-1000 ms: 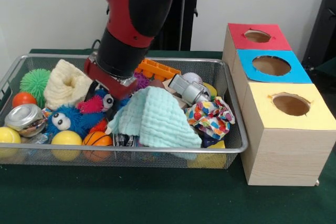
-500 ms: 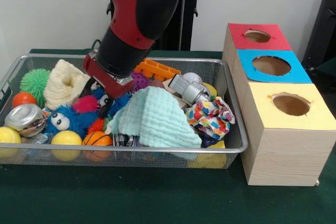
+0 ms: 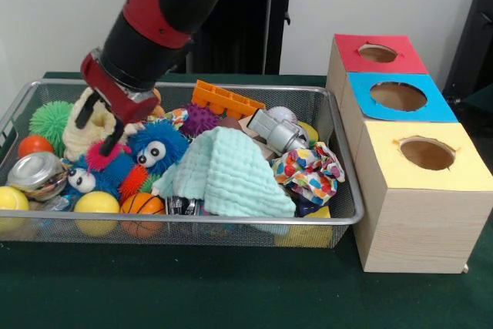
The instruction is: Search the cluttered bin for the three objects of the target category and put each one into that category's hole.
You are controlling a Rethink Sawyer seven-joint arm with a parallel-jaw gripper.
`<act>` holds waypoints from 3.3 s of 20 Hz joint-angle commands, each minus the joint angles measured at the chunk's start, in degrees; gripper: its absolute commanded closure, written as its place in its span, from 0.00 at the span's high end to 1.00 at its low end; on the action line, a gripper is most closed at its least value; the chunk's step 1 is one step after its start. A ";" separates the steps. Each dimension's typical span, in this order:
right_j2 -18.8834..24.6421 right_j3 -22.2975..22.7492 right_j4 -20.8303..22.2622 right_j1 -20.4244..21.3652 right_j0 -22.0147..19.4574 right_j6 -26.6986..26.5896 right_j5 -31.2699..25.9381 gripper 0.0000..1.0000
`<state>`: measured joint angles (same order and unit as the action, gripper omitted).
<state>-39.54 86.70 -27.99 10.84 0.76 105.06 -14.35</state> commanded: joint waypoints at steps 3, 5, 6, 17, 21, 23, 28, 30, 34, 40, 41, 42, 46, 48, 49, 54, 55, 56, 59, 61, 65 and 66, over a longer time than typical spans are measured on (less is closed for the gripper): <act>4.41 -4.87 0.31 1.13 -3.05 8.65 -2.48 1.00; 5.65 -4.98 -0.08 0.60 -2.87 9.29 -1.10 1.00; 5.83 -5.13 -0.42 0.29 -2.49 9.84 -1.02 1.00; 8.78 -8.80 -3.72 -3.15 -0.70 12.94 3.79 1.00; 8.50 -10.28 -4.42 -4.09 -0.24 13.18 4.84 1.00; 8.57 -11.09 -4.66 -4.64 -0.31 13.06 5.50 1.00; 9.87 -13.15 -4.64 -5.94 -1.43 12.16 8.10 1.00; 10.34 -13.89 -4.60 -6.38 -1.79 11.96 8.76 1.00; 10.70 -15.50 -4.93 -7.58 -2.13 11.89 9.12 1.00; 11.33 -17.43 -5.02 -9.31 -2.84 11.59 9.95 1.00; 11.46 -17.54 -4.91 -9.40 -2.97 11.50 10.01 1.00; 11.47 -17.81 -4.87 -9.60 -3.07 11.37 9.83 1.00; 12.75 -16.48 -3.15 -8.49 -4.12 10.05 9.01 1.00; 13.15 -15.45 -2.47 -7.92 -4.40 9.77 8.99 1.00; 13.33 -15.00 -2.13 -7.69 -4.52 9.61 9.06 1.00; 14.43 -12.19 -0.01 -5.47 -5.73 8.02 8.78 1.00; 14.22 -11.46 0.30 -4.77 -5.70 7.82 8.49 1.00; 13.87 -11.05 0.46 -4.24 -5.57 7.62 7.95 1.00; 13.26 -10.22 0.91 -3.02 -5.42 7.03 6.75 1.00; 13.19 -10.22 1.03 -2.68 -5.46 6.79 6.41 1.00; 12.35 -10.42 0.82 -2.03 -4.78 6.69 4.85 1.00; 12.08 -10.41 0.78 -1.85 -4.60 6.71 4.54 1.00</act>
<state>-35.48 73.03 -30.57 6.74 -2.91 105.06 -6.94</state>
